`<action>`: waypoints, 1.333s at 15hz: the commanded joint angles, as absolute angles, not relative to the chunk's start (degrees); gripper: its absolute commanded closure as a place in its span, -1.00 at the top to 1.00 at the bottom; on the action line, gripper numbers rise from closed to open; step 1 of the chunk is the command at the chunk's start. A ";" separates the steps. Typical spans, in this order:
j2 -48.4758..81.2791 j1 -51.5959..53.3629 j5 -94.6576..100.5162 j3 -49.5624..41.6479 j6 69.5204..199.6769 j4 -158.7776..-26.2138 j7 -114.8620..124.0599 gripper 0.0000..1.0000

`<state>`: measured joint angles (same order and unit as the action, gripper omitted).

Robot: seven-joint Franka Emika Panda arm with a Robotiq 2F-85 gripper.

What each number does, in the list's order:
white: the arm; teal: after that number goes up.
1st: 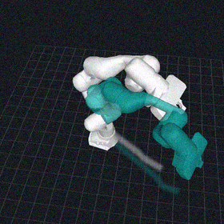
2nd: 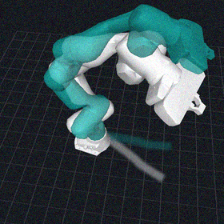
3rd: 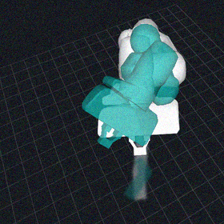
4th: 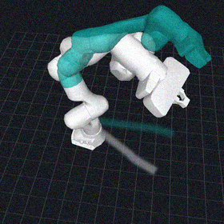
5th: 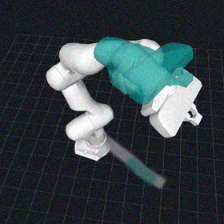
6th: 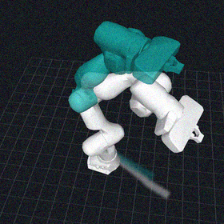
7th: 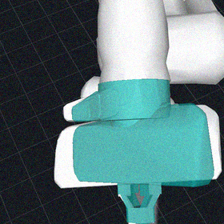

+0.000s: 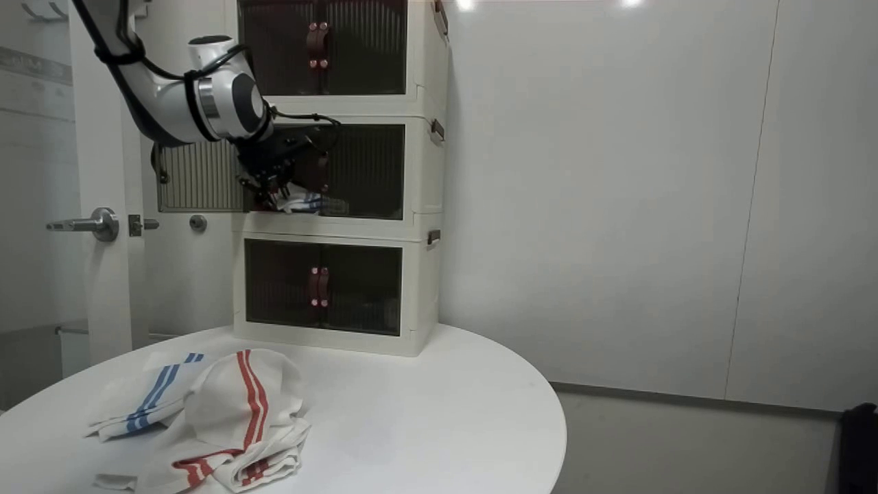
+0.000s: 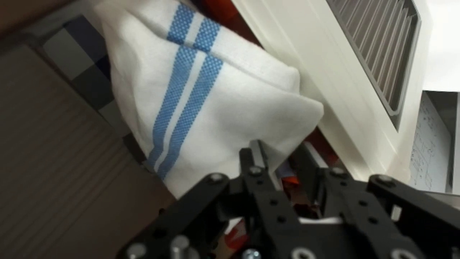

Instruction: Remove the white and blue towel from the second cabinet

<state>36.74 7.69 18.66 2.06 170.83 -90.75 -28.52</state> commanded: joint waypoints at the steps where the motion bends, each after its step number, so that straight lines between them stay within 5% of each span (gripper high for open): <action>1: 37.94 7.73 20.90 1.44 170.90 -88.68 -26.90 -0.65; 5: 37.68 7.55 21.02 1.09 171.01 -88.86 -26.85 -0.85; 18: 27.89 -3.47 16.83 16.13 171.76 -95.56 -33.52 -0.81; 19: 27.92 -4.42 16.66 17.19 171.12 -95.63 -33.71 -0.79; 20: 27.83 -5.05 16.72 17.85 170.35 -95.78 -33.77 -0.29</action>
